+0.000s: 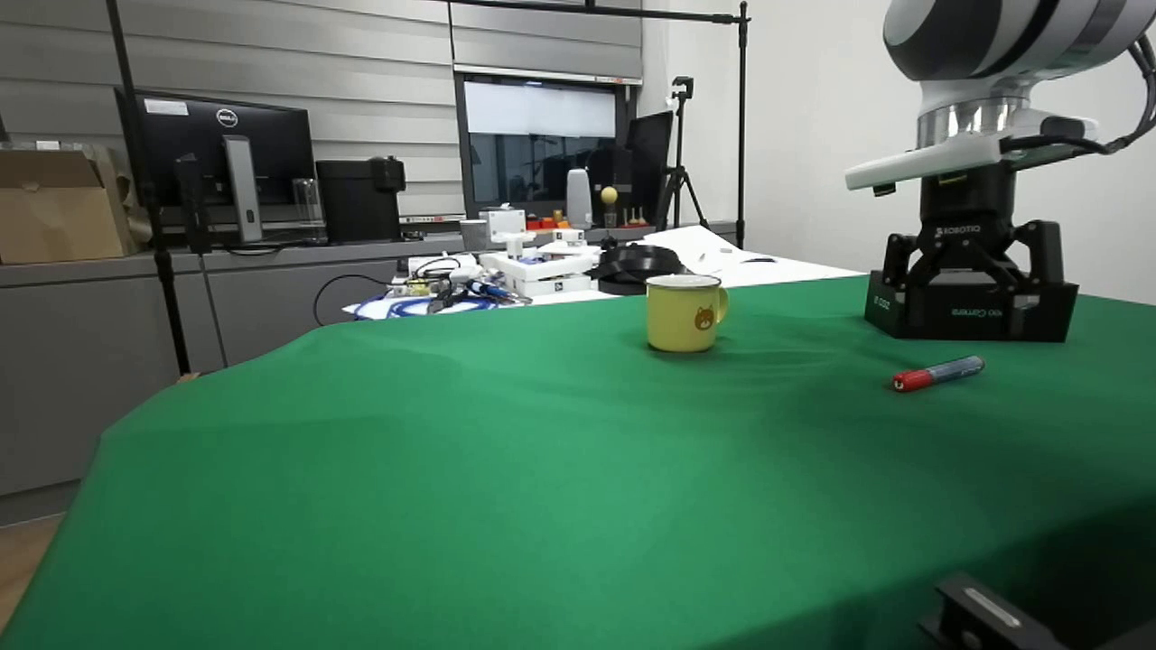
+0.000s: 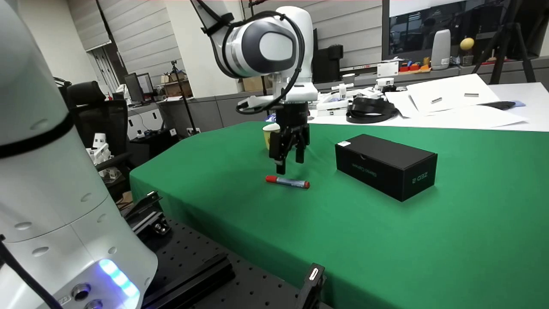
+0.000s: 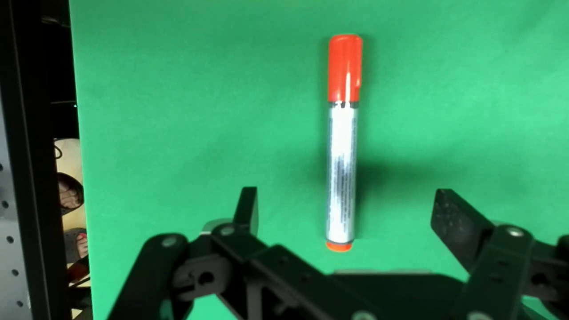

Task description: Remove the marker from the cup and put it on the table then put it back in the cup

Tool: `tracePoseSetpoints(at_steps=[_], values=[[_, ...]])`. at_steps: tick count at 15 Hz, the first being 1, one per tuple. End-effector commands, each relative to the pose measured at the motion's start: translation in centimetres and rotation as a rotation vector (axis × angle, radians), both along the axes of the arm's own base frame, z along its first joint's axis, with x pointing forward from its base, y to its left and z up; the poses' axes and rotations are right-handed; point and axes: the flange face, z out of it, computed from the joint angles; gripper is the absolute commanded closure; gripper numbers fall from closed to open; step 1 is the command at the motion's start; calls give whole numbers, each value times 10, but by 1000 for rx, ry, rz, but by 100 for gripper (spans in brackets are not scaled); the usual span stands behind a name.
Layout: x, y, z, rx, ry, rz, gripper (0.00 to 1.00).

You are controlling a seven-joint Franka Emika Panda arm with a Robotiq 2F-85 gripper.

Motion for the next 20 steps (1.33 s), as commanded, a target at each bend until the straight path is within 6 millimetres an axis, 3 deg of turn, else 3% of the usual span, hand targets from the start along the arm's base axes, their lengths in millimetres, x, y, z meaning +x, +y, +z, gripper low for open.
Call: tracePoseSetpoints(at_steps=[1,7,20], values=[[-10,-9,2,-45,-1,42,0],[-20,-16,-3,-127,-123,21,0],[-37,3,-24,-155,-193,-28,0]])
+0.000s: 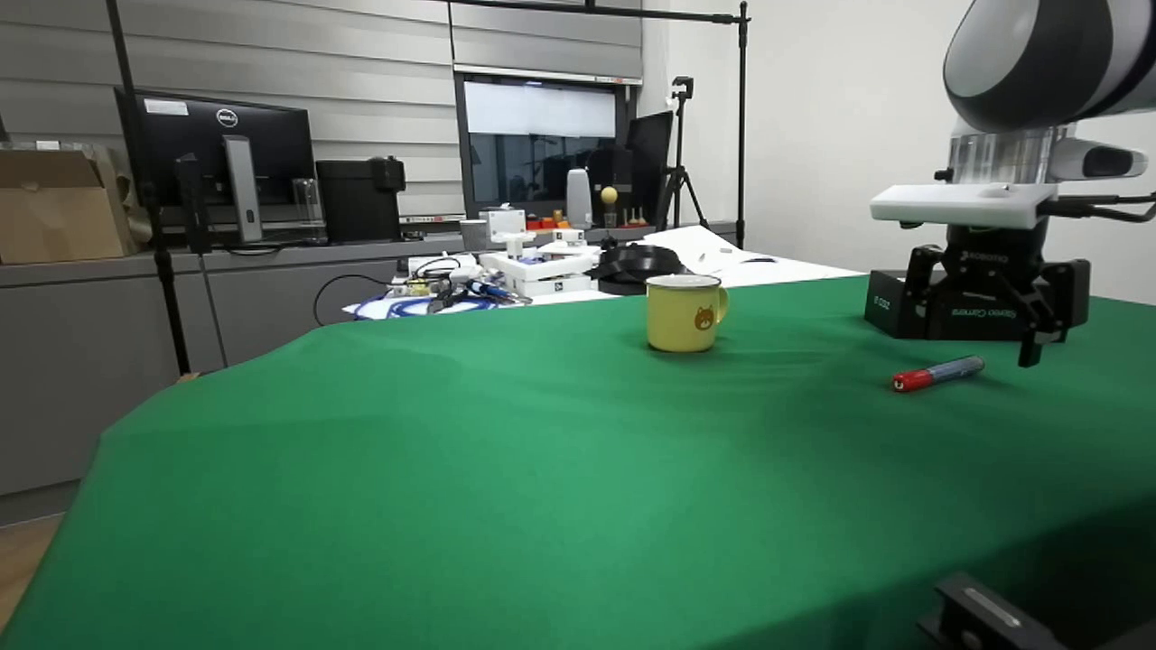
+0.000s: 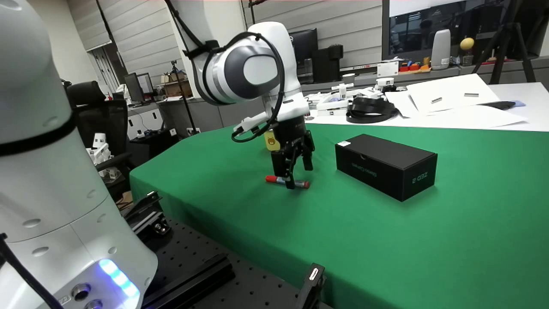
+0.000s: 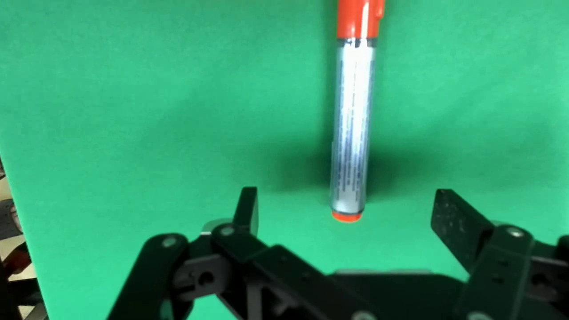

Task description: Remove the marker from the cup and put it on the table then put it back in the cup

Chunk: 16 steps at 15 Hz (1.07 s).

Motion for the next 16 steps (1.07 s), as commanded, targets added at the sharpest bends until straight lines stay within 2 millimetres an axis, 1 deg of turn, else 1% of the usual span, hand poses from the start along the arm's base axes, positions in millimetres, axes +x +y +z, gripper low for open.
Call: tracePoseSetpoints(at_steps=[1,6,7,8,9,10,13,15,16], values=[[-5,6,-3,5,-15,-23,0],[-5,7,-7,18,3,-42,0],[-5,6,-7,23,5,-49,25],[-5,6,-7,28,10,-53,25],[-5,6,-8,33,14,-59,32],[-5,6,-8,36,17,-62,40],[-4,5,-8,42,20,-70,62],[-5,5,-9,46,27,-73,73],[-5,4,-9,47,29,-73,81]])
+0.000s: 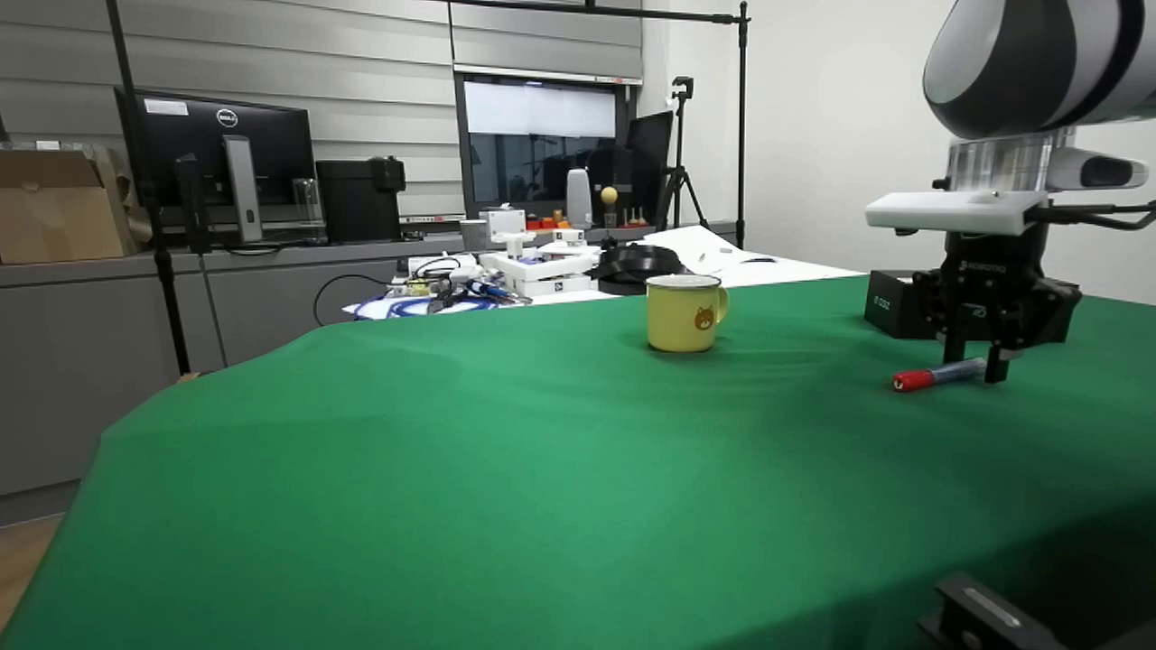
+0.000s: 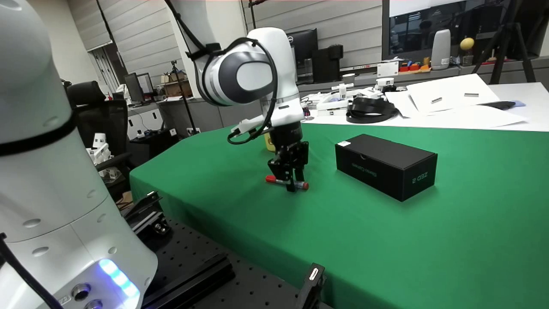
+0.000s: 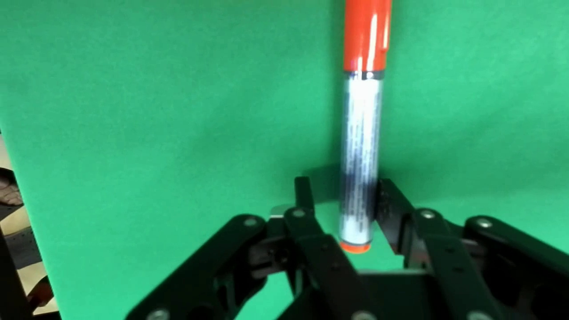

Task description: Remove the marker from the cup and put it on the table then put it back in the cup

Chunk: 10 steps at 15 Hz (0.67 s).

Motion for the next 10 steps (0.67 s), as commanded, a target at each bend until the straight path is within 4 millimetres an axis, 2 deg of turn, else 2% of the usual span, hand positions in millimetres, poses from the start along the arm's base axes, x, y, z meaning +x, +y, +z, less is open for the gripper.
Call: tracePoseSetpoints(at_steps=[1,2,3,5,10], values=[[0,-3,0,13,8,-12,88],[0,-3,0,14,7,-15,95],[1,-3,1,15,6,-17,99],[8,2,4,15,-8,-12,95],[37,23,24,21,-74,28,95]])
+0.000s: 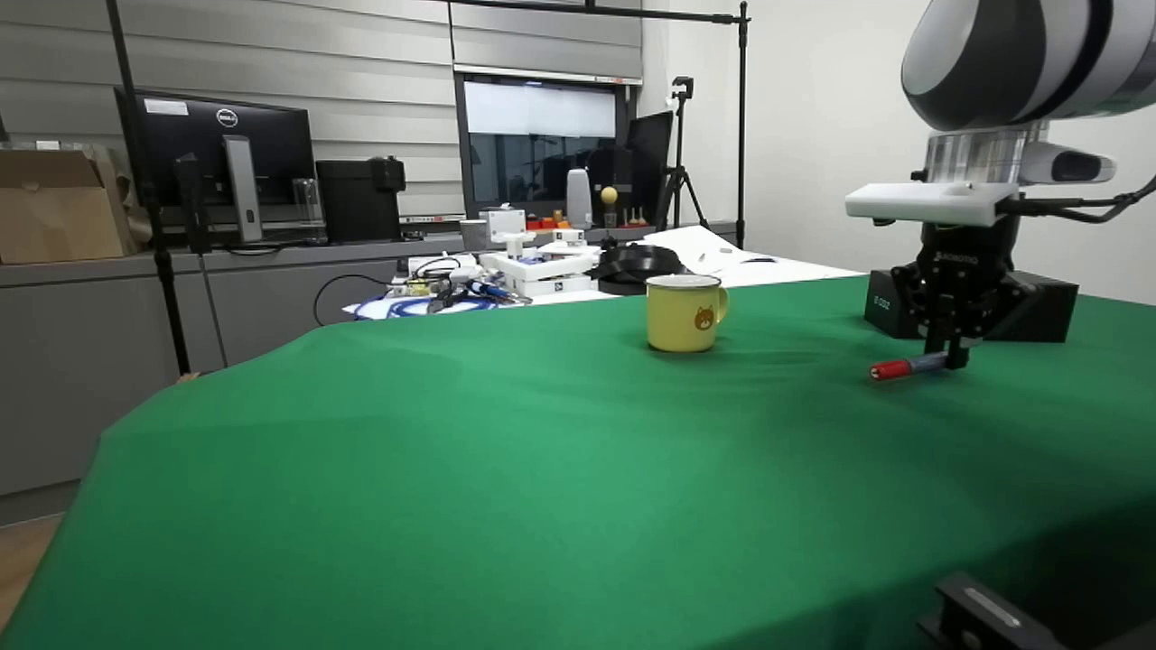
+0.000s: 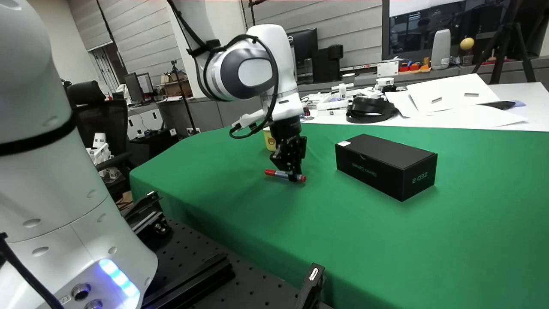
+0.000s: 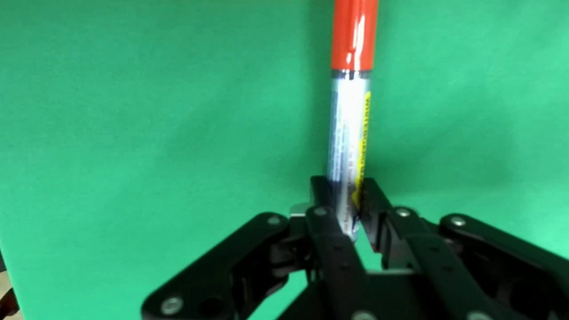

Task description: Remove the marker from the cup and put it on the table then put it back in the cup

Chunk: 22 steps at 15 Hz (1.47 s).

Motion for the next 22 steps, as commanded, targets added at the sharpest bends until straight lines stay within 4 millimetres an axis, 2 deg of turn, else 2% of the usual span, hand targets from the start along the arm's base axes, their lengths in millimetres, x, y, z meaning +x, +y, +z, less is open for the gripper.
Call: tracePoseSetpoints(at_steps=[1,8,15,18,22], values=[[27,14,22,6,-61,17,95],[83,45,68,-50,-156,143,95],[131,86,123,-156,-250,299,95],[146,107,136,-208,-292,370,95],[158,135,141,-305,-337,490,95]])
